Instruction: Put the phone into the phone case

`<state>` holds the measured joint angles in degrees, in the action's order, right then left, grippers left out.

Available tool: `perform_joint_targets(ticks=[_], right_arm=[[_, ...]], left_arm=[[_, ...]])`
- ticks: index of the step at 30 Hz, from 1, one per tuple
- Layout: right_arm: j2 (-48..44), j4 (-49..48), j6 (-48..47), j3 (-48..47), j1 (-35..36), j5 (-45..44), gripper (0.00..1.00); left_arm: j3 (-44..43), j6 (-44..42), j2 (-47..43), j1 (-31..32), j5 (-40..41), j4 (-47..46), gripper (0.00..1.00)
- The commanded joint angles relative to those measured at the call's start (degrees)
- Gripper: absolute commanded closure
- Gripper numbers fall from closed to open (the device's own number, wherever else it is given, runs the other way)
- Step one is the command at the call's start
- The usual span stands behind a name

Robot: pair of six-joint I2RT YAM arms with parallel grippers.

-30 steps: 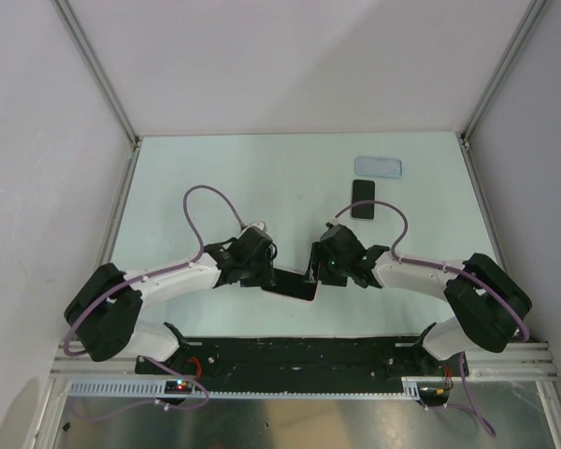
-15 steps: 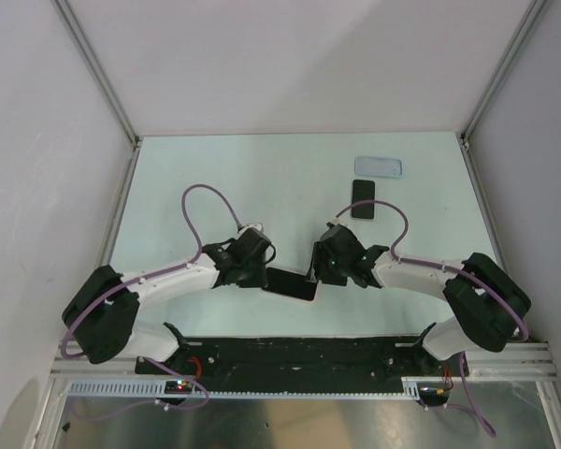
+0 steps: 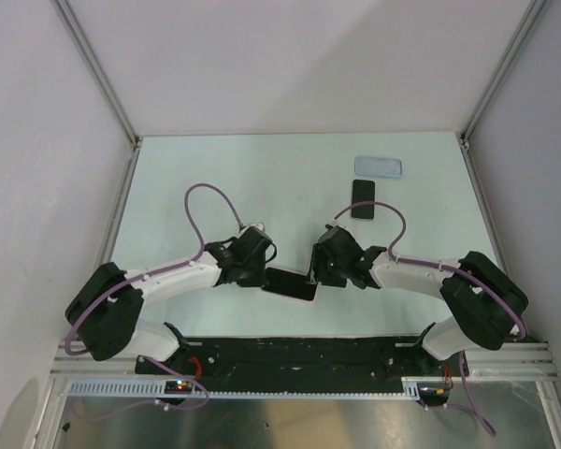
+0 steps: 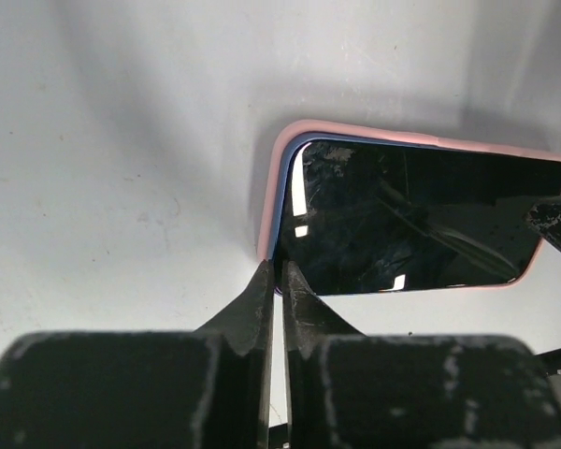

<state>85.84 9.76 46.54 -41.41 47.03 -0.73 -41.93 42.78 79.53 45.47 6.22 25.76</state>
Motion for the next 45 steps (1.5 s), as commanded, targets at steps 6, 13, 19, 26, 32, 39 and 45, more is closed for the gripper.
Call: perform_joint_targets(ticks=[6, 13, 19, 26, 32, 39, 45], right_arm=[[0.72, -0.73, 0.1, -0.08, 0.46, -1.54, 0.51], [1.04, -1.92, 0.55, -0.05, 0.63, -0.21, 0.54], [1.42, -3.49, 1.52, -0.08, 0.63, 3.06, 0.47], [2.31, -4.46, 1.96, -0.08, 0.75, 3.79, 0.46], [3.11, -5.23, 2.14, -0.08, 1.21, 3.8, 0.45], [3.24, -5.04, 2.23, -0.08, 1.49, 3.91, 0.45], [3.0, -4.33, 1.92, -0.08, 1.58, 3.65, 0.45]], left_arm=[[-1.92, -0.56, 3.92, 0.05, -4.44, -4.56, 1.0], [-1.61, 0.37, 6.15, 0.21, -5.22, -5.76, 1.0], [-1.08, 1.64, 7.42, 1.0, -5.39, -6.18, 1.0], [0.7, 4.02, 9.11, 2.35, -4.88, -7.28, 1.0], [2.89, 5.34, 10.24, 3.24, -5.24, -9.68, 1.0], [1.57, 5.65, 12.29, 3.23, -5.13, -9.98, 1.0], [2.19, 6.92, 15.77, 3.29, -5.77, -11.19, 1.0]])
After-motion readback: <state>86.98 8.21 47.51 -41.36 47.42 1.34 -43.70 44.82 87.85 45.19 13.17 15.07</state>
